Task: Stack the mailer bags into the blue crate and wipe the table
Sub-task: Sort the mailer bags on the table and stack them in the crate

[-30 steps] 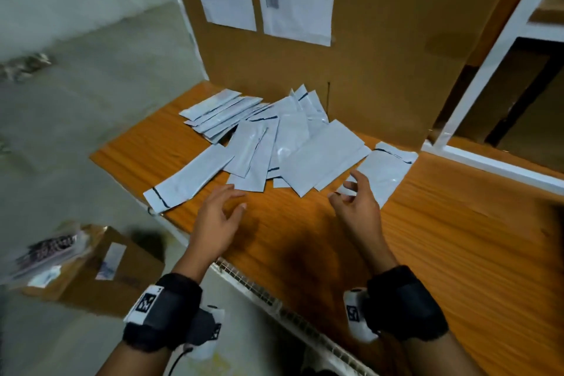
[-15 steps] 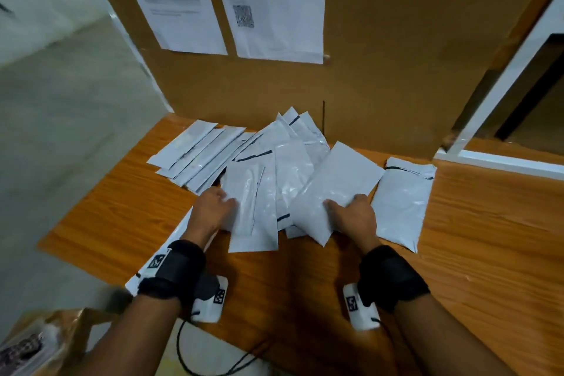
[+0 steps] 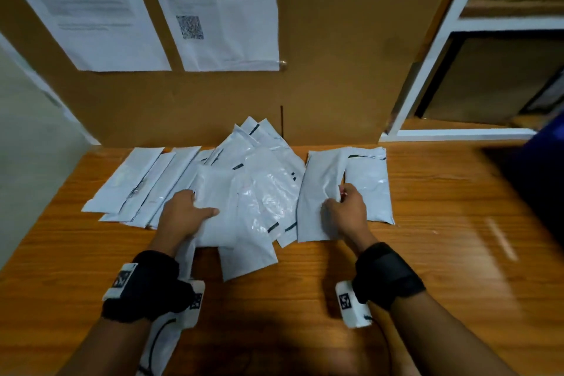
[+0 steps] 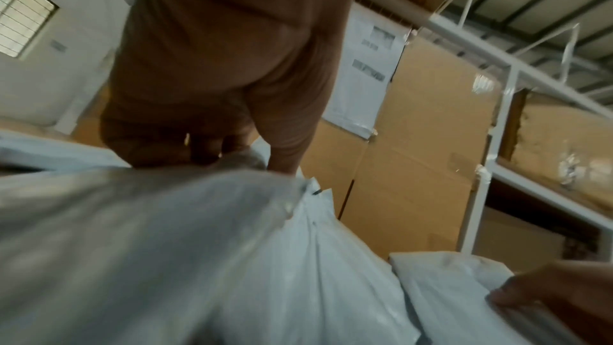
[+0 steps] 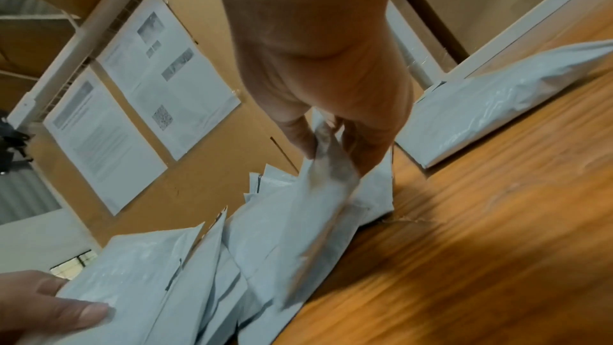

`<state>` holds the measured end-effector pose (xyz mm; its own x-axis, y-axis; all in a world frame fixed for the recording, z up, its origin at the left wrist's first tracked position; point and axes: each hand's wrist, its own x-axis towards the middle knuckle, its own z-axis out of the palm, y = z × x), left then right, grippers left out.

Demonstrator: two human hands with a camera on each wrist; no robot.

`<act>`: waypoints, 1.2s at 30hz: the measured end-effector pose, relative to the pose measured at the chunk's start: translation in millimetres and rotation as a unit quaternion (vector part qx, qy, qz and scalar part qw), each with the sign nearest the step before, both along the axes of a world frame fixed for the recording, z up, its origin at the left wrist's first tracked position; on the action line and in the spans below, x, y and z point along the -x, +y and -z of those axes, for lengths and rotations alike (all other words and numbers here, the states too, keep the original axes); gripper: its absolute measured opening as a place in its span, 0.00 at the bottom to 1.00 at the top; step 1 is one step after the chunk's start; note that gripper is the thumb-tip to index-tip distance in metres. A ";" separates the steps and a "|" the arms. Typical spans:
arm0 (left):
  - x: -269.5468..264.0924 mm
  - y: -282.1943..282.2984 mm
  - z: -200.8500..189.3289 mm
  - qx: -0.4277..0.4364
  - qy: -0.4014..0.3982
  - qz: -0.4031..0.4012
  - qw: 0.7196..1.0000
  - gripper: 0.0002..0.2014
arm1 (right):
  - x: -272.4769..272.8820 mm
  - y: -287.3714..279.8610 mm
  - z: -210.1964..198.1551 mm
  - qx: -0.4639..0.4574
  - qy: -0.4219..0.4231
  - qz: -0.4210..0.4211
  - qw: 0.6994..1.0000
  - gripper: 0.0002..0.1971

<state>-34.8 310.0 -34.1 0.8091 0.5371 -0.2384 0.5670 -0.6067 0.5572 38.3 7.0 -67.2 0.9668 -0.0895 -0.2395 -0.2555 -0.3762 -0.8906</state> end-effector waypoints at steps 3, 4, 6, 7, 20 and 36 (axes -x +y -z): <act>-6.9 -17.6 -20.5 -0.028 -0.071 0.030 0.997 0.17 | 8.9 -16.1 -11.4 0.014 -0.049 0.011 0.999 0.17; -9.7 -26.9 -26.0 -0.026 -0.101 0.040 0.994 0.17 | 12.3 -23.2 -15.6 0.023 -0.071 0.016 0.997 0.19; -13.7 -50.3 -38.2 -0.015 -0.164 0.065 0.984 0.16 | 20.1 -40.3 -25.0 0.034 -0.117 0.019 0.992 0.22; -14.6 -63.6 -43.9 0.001 -0.190 0.078 0.979 0.14 | 24.4 -50.4 -30.0 0.031 -0.137 0.016 0.990 0.24; 20.0 -335.6 -94.2 0.196 -0.324 0.156 0.912 0.11 | 110.6 -274.7 -108.9 -0.014 -0.286 0.012 0.958 0.35; -7.5 -624.2 -137.2 0.283 -0.329 0.287 0.854 0.22 | 142.2 -531.1 -129.9 0.020 -0.341 0.188 0.921 0.33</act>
